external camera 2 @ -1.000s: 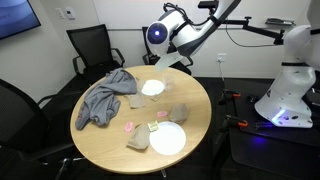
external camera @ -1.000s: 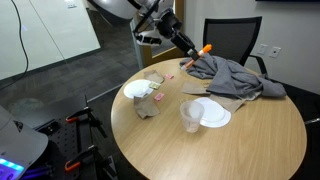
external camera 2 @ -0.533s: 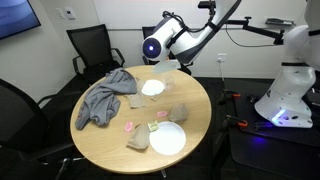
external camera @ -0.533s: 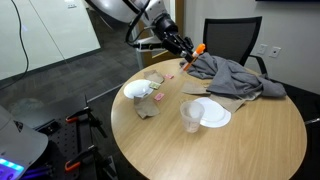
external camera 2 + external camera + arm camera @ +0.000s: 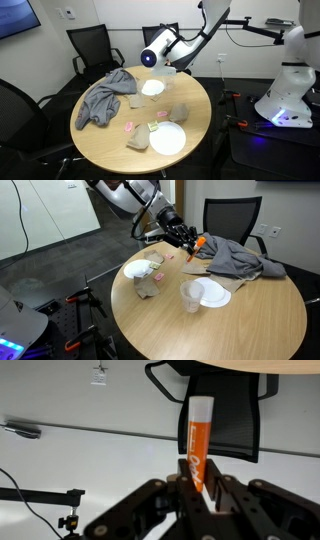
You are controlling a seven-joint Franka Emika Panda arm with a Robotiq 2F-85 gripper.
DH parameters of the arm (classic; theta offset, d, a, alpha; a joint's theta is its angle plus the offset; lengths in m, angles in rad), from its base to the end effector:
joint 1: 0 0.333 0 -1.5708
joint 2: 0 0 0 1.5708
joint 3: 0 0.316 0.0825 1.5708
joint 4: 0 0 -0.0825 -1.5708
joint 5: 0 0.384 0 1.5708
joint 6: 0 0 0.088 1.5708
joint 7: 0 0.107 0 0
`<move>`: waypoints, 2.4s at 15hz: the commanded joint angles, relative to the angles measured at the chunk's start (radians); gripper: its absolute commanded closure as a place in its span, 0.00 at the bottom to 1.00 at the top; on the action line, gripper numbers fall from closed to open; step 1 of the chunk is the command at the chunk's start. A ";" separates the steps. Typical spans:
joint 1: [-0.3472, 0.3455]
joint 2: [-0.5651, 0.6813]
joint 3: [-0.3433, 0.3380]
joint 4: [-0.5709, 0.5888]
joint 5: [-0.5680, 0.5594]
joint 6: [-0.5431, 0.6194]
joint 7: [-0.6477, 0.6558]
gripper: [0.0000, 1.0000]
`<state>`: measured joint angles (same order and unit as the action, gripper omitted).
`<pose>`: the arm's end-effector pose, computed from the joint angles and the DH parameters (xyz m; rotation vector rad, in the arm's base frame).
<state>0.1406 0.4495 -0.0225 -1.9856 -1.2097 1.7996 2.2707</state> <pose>0.5778 -0.0104 0.2411 1.5775 -1.3670 0.9045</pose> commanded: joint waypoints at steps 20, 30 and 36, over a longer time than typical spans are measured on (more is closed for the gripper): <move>-0.027 0.418 -0.002 0.316 0.028 -0.105 0.075 0.95; -0.013 0.472 -0.004 0.383 0.050 -0.115 0.085 0.17; 0.006 0.365 0.004 0.310 0.045 -0.117 0.151 0.00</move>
<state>0.1308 0.8997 -0.0227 -1.6126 -1.1819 1.7096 2.3837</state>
